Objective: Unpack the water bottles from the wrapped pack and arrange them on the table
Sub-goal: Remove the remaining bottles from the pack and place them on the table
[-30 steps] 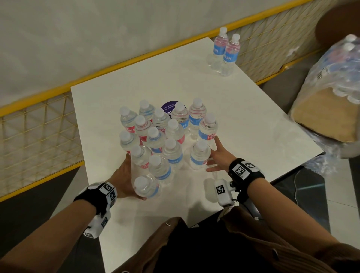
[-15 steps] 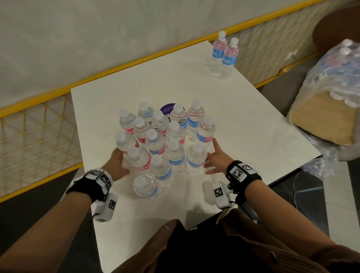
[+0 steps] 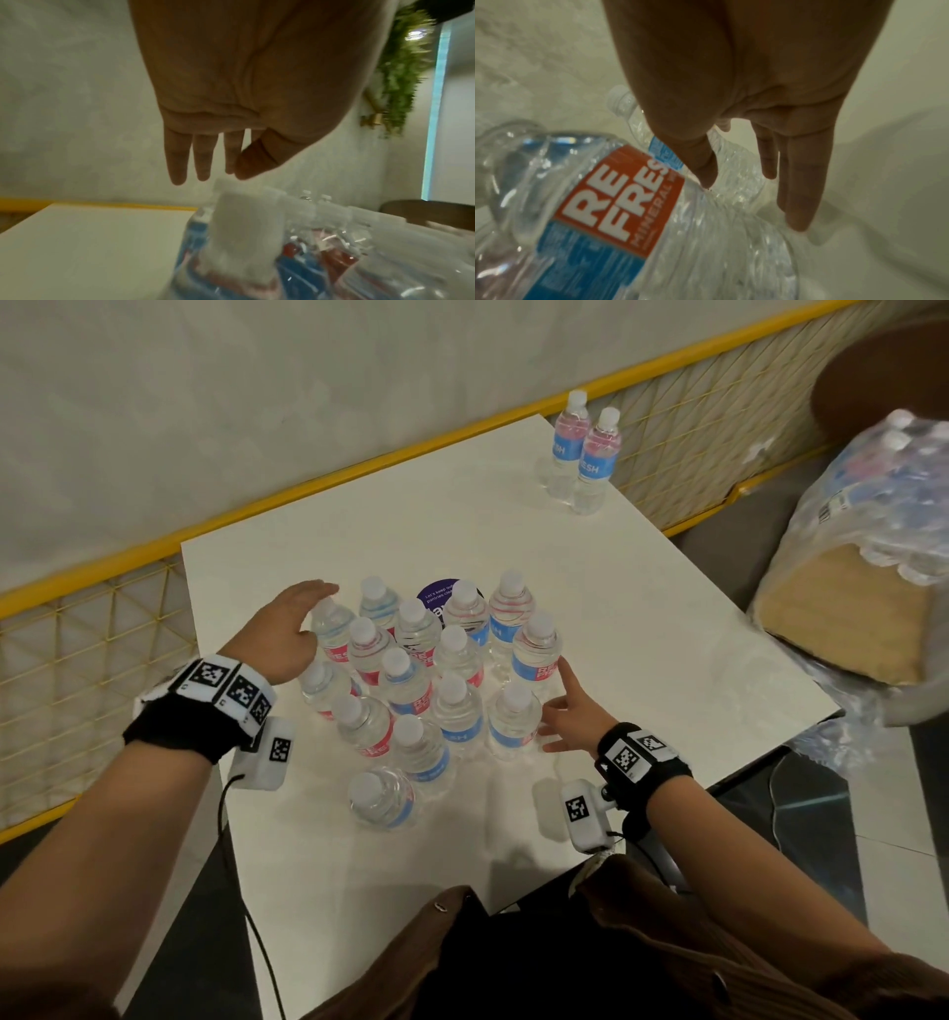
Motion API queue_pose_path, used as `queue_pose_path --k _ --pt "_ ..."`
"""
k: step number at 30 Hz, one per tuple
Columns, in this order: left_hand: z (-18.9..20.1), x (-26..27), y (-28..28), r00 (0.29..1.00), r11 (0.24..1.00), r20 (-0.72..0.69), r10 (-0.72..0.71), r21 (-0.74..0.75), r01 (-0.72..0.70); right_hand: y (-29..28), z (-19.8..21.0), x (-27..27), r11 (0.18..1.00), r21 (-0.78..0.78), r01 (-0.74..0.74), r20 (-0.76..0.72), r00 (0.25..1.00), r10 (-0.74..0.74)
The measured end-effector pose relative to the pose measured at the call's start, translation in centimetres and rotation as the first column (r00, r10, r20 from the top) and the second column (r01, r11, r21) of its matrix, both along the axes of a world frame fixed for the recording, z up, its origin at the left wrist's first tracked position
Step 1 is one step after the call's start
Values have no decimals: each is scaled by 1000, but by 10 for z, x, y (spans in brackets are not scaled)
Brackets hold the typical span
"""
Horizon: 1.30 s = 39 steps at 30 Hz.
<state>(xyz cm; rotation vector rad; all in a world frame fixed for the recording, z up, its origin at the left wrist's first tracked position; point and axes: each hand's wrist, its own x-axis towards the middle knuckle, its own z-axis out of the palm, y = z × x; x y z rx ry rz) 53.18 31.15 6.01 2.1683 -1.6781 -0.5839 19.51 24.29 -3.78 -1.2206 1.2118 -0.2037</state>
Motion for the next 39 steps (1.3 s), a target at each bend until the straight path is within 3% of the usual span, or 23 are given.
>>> queue_pose_path --k 6,12,18,24,29,33,39 --pt "43 -64 -27 952 958 105 -287 10 287 -6 11 1 999 -30 -27 -20 999 27" --pt "56 -148 -64 806 818 188 -561 276 505 -8 9 6 999 -29 -42 -28 999 41" --pt "58 -181 -91 666 686 256 -701 499 530 -30 13 -37 995 0 95 -42 995 -95" --pt "73 -206 -116 591 663 367 -719 619 422 -67 20 -98 977 -3 214 -85 973 -213" --pt "64 -259 -153 594 640 307 -744 584 500 -107 27 -145 919 -67 388 -30 920 -391" --pt "33 -320 -194 589 613 250 -769 551 566 -144 35 -184 832 -208 515 -4 850 -527" --pt "15 -421 -247 594 636 227 -772 263 726 -189 33 -250 772 -313 554 -104 788 -607"
